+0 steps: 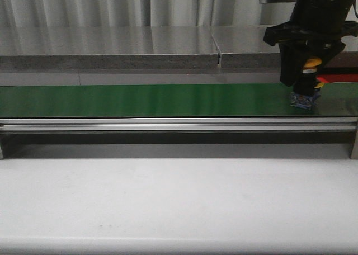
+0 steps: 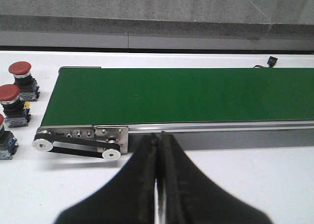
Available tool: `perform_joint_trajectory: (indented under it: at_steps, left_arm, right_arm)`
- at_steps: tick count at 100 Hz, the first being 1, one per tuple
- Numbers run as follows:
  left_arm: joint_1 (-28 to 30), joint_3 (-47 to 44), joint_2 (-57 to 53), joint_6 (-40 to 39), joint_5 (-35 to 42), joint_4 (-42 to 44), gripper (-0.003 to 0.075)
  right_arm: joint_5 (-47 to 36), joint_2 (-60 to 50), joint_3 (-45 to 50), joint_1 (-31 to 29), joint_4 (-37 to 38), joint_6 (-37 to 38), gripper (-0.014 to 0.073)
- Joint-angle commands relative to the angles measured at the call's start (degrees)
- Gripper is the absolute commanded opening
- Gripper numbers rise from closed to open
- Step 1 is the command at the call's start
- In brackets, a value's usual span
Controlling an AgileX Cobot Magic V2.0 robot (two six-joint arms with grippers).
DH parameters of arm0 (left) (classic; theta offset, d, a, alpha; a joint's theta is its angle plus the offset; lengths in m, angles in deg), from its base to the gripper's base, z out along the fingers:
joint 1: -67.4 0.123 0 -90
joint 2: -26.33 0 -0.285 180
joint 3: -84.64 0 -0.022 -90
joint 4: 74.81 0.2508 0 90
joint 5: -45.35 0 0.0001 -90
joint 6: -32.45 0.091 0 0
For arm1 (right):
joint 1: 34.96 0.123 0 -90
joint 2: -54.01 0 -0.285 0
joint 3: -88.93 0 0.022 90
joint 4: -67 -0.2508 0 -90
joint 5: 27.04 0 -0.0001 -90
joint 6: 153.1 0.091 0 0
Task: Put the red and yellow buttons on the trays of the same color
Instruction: 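Grasp the yellow button at the belt's end with the right gripper, then lower the yellow button into the yellow tray with the right gripper, release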
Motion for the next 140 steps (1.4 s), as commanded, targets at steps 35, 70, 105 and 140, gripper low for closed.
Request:
perform_joint_trajectory:
  at_steps: [35, 70, 105, 140]
  left_arm:
    - [-0.4, 1.6, 0.3, -0.1, 4.6, -1.0, -0.0019]
    - [-0.4, 1.6, 0.3, -0.1, 4.6, -1.0, -0.0019]
    - [-0.4, 1.6, 0.3, -0.1, 4.6, -1.0, -0.0019]
    - [-0.4, 1.6, 0.3, -0.1, 4.6, -1.0, -0.0019]
  right_arm:
    - [8.0, -8.7, -8.9, -11.4, 0.2, 1.7, 0.0098]
    - [7.5, -10.0, -5.9, -26.2, -0.4, 1.7, 0.0098]
    - [-7.3, -9.8, 10.7, -32.5, -3.3, 1.6, 0.0098]
    - [-18.5, -9.5, 19.8, -32.5, -3.3, 1.6, 0.0098]
